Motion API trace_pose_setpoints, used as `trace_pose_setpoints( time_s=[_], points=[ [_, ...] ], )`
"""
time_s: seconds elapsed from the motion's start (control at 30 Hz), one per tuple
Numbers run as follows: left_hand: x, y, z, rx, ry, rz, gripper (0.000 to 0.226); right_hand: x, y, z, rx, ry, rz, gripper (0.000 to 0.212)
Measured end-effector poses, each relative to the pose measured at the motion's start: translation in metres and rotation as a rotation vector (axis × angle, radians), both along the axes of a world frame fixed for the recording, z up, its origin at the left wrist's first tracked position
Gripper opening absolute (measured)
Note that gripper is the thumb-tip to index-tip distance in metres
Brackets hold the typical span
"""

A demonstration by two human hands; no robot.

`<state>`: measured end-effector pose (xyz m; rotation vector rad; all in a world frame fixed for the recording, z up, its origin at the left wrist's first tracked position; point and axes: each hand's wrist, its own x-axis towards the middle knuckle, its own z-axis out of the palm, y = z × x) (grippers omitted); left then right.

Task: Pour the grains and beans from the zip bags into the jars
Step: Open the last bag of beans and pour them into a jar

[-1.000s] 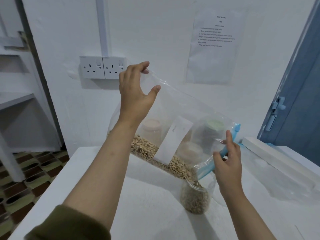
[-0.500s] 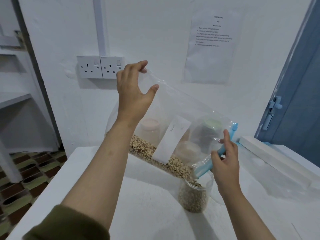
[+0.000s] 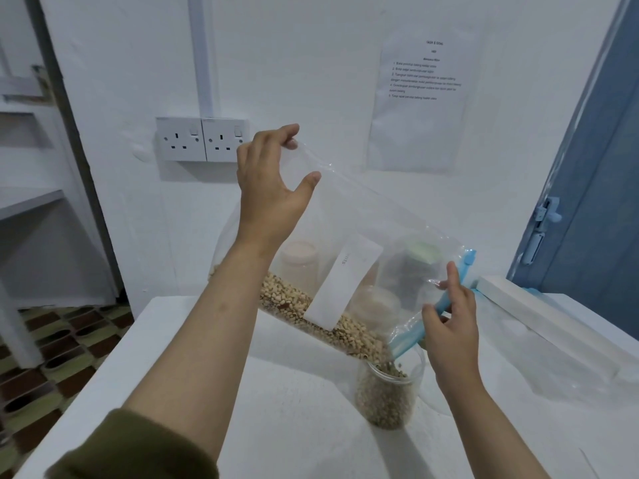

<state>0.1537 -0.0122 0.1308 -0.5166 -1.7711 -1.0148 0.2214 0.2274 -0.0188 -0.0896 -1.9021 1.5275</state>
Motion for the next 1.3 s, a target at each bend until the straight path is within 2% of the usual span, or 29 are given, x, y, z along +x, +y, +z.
trace_pose_setpoints(
  time_s=[1.3],
  points=[
    [0.003, 0.006, 0.000, -0.004, -0.008, 0.006, 0.057, -0.004, 0.005, -0.011, 0.013, -0.013, -0.012, 0.072]
  ],
)
